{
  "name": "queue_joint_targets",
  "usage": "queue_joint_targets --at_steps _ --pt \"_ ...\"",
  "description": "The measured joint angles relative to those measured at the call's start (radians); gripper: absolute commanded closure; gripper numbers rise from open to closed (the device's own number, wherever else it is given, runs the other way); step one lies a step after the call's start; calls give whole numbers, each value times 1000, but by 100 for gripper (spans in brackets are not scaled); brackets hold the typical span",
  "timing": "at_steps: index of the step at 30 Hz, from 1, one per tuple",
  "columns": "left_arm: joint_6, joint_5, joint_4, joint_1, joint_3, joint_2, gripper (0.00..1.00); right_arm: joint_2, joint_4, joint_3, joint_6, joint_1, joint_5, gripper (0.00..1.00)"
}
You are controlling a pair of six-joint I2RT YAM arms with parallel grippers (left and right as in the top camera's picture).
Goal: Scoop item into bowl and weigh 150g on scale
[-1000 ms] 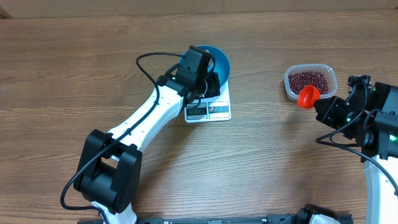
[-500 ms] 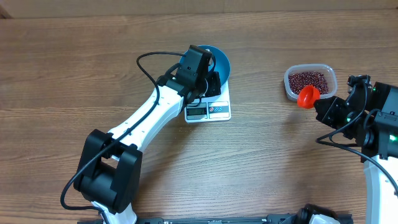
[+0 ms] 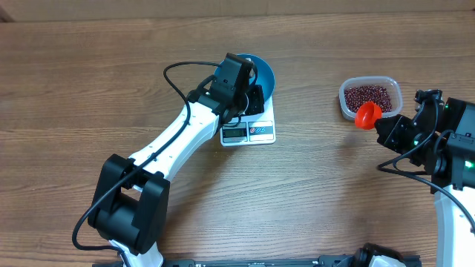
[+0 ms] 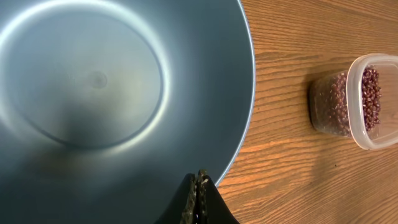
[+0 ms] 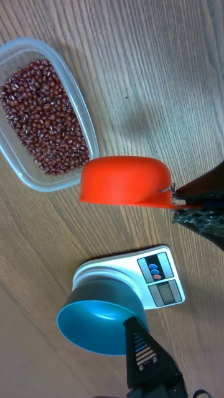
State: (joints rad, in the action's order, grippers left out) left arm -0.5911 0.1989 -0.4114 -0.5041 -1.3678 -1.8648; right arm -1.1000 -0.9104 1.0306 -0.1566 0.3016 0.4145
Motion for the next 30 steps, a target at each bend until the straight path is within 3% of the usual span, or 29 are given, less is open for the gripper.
queue_joint_targets --at_steps 30 --pt "1 -67 -34 -19 0 0 96 0 -6 0 0 0 1 96"
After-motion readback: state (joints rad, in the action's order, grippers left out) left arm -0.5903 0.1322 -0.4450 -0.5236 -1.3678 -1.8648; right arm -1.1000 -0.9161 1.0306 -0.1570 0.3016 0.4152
